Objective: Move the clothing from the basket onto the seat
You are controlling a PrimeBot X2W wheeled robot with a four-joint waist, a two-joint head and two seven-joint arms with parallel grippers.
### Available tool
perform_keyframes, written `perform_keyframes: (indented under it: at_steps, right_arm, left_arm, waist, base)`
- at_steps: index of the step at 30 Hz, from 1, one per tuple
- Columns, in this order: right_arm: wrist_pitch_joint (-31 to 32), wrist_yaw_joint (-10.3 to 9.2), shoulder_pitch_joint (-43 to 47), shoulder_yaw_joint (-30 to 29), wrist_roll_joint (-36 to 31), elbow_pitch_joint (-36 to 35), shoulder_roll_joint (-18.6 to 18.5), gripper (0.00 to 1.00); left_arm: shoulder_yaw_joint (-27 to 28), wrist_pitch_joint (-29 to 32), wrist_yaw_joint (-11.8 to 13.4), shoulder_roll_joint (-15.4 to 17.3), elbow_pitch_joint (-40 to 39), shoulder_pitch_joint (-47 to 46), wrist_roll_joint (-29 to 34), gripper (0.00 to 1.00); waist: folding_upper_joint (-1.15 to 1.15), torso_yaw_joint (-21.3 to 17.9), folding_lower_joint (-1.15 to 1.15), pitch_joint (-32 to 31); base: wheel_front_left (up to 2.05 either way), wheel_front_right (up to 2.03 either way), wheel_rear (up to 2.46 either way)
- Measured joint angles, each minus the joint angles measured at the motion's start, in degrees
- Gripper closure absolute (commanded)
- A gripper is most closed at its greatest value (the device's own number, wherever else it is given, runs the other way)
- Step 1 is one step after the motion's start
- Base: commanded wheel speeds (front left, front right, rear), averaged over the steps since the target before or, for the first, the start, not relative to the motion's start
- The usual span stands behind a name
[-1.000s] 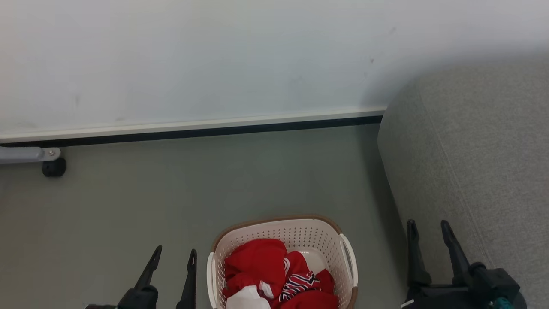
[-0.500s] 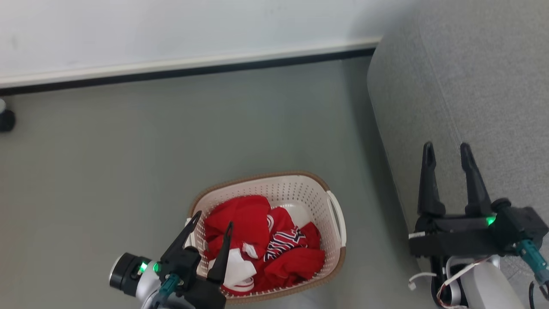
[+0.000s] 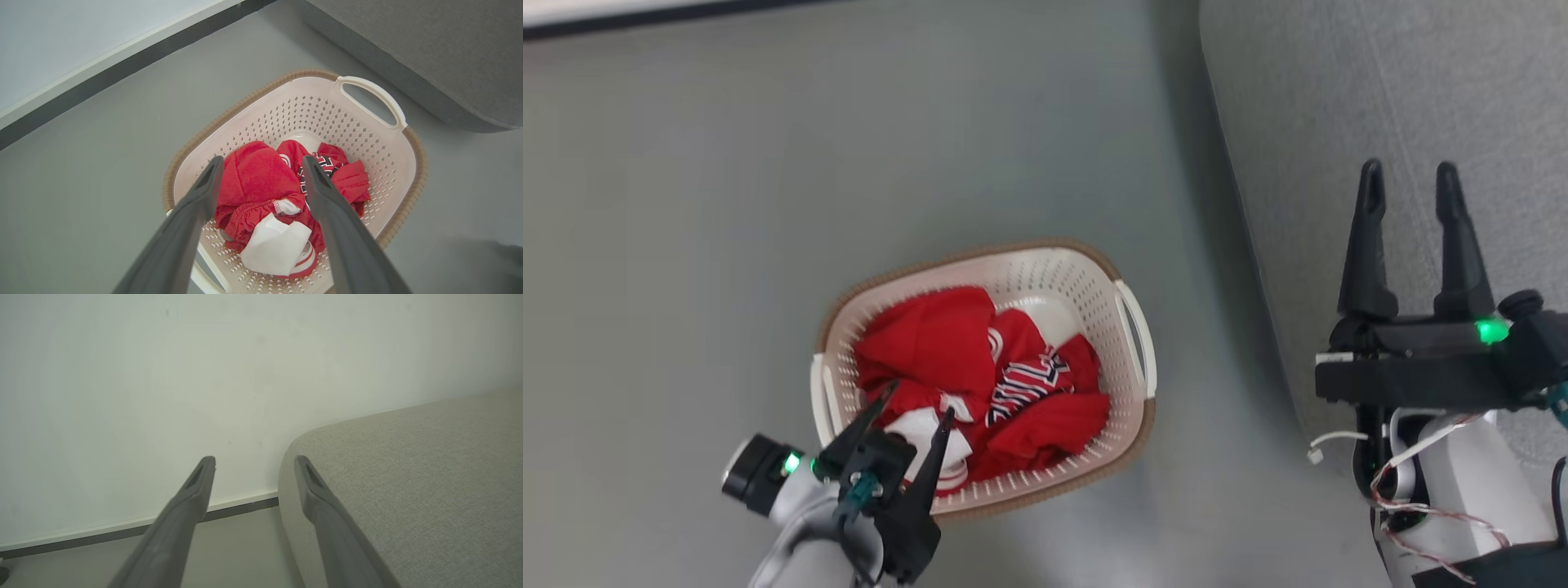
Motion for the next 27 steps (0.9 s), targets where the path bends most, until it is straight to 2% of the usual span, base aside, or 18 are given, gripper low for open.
perform_keyframes:
  at_steps: [6, 17, 27]
  right_arm:
    - [0.0, 0.01, -2.98, -0.63, 0.09, -0.91, 0.03, 0.0]
    - [0.0, 0.34, -9.07, -0.64, 0.47, -0.73, 0.2, 0.0]
    - [0.0, 0.85, -10.32, 0.15, 0.47, 1.31, 0.38, 0.0]
  left_arm:
    - [-0.58, 1.0, -0.15, 0.13, 2.85, -4.98, 1.36, 0.0]
    - [-3.35, 3.41, -1.08, 3.19, 9.7, -13.12, 7.0, 0.0]
    - [-4.7, 3.42, -1.51, 3.23, 14.49, -15.38, 8.14, 0.0]
  waist:
    - [0.0, -1.27, -0.01, 5.22]
    - [0.0, -3.0, -0.01, 15.2]
    - [0.0, -3.8, -0.02, 18.42]
  base:
    - [0.0, 0.0, 0.0]
    - [0.0, 0.0, 0.0]
    - [0.0, 0.0, 0.0]
